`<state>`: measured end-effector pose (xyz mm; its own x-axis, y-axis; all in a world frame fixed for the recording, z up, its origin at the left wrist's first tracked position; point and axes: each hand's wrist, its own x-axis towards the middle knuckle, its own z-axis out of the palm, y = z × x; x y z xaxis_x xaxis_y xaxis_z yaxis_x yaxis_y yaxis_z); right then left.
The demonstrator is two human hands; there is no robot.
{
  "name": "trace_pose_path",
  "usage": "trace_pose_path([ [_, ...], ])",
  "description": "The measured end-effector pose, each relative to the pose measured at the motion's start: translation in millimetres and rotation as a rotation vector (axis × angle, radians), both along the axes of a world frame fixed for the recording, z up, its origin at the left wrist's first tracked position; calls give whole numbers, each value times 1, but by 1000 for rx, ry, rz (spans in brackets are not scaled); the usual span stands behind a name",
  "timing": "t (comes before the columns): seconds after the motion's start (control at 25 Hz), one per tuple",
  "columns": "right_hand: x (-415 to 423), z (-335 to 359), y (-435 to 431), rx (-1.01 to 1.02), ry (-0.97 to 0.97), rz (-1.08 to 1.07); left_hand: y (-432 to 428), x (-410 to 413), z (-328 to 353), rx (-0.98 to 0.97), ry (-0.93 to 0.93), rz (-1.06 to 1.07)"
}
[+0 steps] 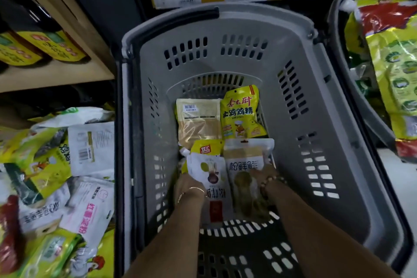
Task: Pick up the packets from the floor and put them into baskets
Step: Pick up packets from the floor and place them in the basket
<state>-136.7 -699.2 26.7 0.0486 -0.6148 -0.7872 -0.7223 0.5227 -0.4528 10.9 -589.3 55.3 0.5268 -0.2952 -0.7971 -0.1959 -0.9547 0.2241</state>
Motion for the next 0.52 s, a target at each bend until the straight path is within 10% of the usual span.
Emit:
trace_pose_path([
  [0.24, 0, -10, -2, -293, 319, 122, 12, -10, -31, -18, -73, 84],
  [0.36, -5, -4, 8, -682, 422, 578, 16, -18, -36, -183, -359, -400],
  [0.52, -11, -25, 19, -396, 328, 996, 18, -28, -50, -80, -275, -814],
])
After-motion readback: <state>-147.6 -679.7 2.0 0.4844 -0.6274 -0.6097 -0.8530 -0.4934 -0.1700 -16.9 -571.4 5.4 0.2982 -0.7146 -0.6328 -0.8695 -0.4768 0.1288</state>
